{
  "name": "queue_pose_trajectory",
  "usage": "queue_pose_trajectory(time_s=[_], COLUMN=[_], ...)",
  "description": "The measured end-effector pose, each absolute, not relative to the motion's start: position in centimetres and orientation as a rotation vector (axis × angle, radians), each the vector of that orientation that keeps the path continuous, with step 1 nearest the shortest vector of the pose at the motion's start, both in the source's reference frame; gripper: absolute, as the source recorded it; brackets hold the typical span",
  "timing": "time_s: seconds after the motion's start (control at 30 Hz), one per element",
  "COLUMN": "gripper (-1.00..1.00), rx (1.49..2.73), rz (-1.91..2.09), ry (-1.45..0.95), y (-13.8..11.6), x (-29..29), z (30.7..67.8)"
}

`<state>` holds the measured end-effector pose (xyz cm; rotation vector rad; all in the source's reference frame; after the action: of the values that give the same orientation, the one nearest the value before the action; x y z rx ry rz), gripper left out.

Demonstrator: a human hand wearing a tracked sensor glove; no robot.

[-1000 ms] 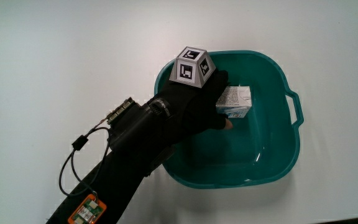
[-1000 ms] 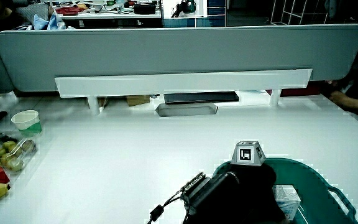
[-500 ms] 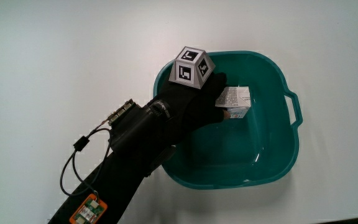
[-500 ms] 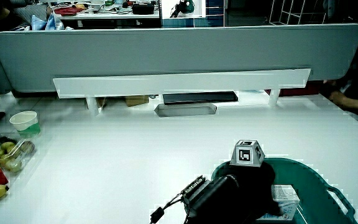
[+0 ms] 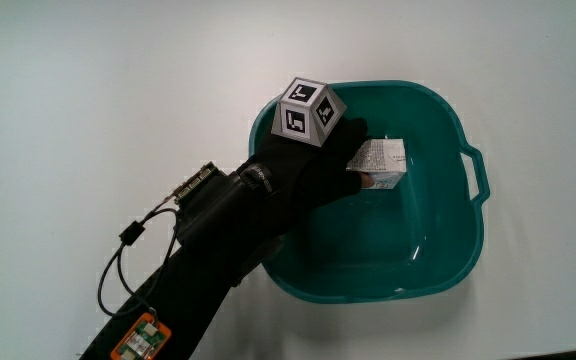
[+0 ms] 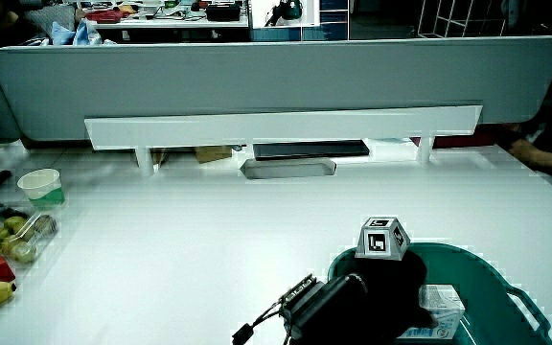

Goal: Pick milk from plate

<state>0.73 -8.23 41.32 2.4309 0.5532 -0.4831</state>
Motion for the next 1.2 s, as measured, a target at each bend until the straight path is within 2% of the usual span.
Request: queue_pose_trajectory(time_s=[0.27, 0.83, 0.9, 0.97, 1.07, 1.2], gripper=[1.0, 1.0, 1.0, 1.0, 1.0, 1.0], rx=[2.456, 2.556, 2.579, 2.548, 2.636, 2.692], rz=[-0.541, -0.506, -0.537, -0.645, -0.54, -0.474], ry=[0.596, 0.734, 0.771, 0.732, 0.808, 0.841], y=[-8.0, -7.0, -7.0, -7.0, -6.5, -6.4], x=[0.6, -0.4, -0.7, -1.5, -2.4, -4.1], z=[40.6, 34.4, 34.8, 34.9, 32.4, 31.0])
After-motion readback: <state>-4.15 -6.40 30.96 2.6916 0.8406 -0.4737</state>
